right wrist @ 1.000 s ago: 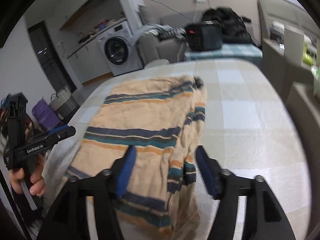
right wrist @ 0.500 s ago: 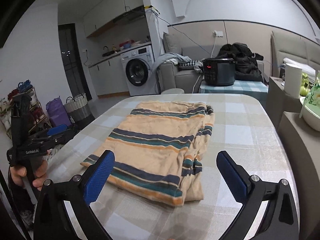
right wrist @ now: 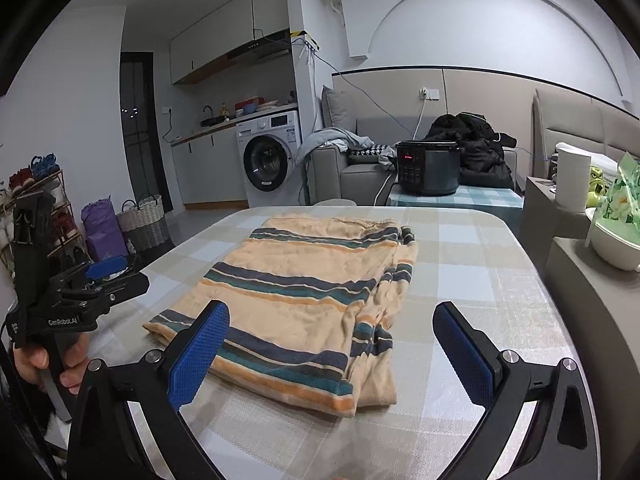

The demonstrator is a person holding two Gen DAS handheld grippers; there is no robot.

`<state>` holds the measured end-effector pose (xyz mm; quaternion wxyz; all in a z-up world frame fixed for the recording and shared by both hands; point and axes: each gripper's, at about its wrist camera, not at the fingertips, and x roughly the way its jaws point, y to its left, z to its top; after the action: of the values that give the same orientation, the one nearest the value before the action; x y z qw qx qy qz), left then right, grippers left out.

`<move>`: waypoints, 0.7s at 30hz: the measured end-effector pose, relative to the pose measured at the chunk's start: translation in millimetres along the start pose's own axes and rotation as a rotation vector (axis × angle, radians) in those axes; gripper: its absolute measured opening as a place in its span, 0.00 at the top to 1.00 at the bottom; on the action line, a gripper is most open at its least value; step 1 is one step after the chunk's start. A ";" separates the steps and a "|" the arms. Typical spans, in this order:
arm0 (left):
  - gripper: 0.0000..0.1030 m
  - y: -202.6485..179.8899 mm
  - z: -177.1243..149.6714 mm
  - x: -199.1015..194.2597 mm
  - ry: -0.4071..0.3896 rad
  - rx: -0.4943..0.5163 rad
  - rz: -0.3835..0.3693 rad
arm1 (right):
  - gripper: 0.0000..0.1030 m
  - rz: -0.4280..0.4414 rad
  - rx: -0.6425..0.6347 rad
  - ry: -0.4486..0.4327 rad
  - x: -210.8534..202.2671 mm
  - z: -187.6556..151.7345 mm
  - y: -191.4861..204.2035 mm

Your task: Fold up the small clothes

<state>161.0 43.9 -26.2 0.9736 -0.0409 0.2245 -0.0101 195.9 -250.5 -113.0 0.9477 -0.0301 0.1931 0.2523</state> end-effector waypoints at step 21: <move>0.01 7.4 -2.7 11.0 0.016 -0.031 0.009 | 0.00 -0.015 -0.020 -0.041 -6.7 -3.0 7.3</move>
<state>169.7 50.6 -34.0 0.9711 -0.0550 0.2324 -0.0023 185.9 -247.8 -112.9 0.9530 -0.0358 0.1708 0.2478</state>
